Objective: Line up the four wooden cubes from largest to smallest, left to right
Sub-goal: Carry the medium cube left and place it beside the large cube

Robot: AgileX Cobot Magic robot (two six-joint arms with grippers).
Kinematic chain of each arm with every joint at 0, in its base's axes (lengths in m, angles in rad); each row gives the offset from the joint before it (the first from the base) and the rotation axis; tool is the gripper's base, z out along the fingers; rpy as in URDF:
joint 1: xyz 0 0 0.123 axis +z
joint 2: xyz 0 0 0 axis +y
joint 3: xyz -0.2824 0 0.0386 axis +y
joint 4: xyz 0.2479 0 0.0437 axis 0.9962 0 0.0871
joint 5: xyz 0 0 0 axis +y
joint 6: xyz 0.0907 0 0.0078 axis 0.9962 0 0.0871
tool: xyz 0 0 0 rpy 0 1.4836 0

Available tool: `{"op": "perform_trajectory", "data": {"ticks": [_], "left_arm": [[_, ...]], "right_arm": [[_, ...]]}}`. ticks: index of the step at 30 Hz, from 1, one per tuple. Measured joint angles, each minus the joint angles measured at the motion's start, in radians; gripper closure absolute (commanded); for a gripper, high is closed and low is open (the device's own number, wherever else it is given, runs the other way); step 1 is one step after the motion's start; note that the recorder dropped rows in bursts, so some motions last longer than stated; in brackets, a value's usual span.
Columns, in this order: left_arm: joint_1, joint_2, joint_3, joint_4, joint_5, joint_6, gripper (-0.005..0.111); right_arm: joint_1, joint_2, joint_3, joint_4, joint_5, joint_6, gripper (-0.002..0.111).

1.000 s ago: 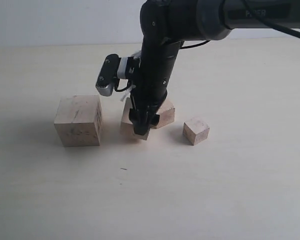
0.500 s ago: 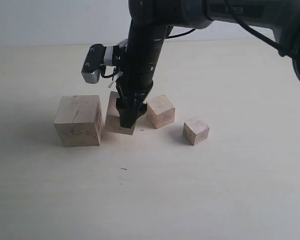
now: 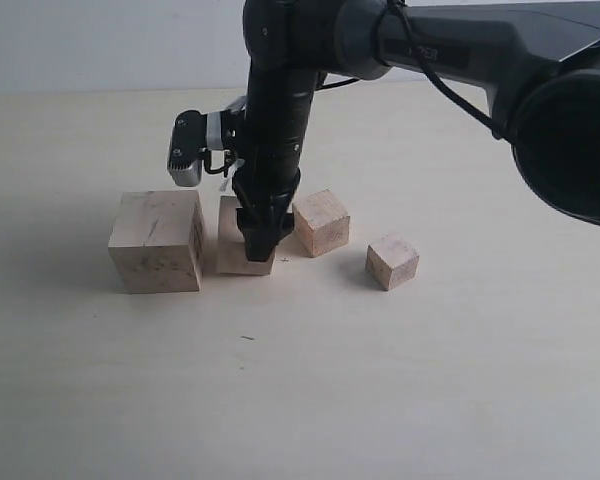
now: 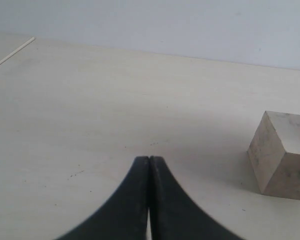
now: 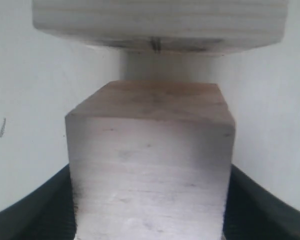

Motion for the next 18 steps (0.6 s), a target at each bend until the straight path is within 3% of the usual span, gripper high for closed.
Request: {"op": "perform_trajectory", "data": {"ticks": [13,16,18], "left_arm": [[0.0,0.0,0.0,0.0,0.0,0.0,0.107],[0.0,0.0,0.0,0.0,0.0,0.0,0.107],[0.0,0.0,0.0,0.0,0.0,0.0,0.107]], "right_arm": [[0.0,0.004,0.0,0.037,0.002,-0.002,0.107],[0.0,0.004,0.0,0.037,0.002,-0.002,0.095],[0.0,0.004,0.0,0.037,0.002,-0.002,0.08]]}}
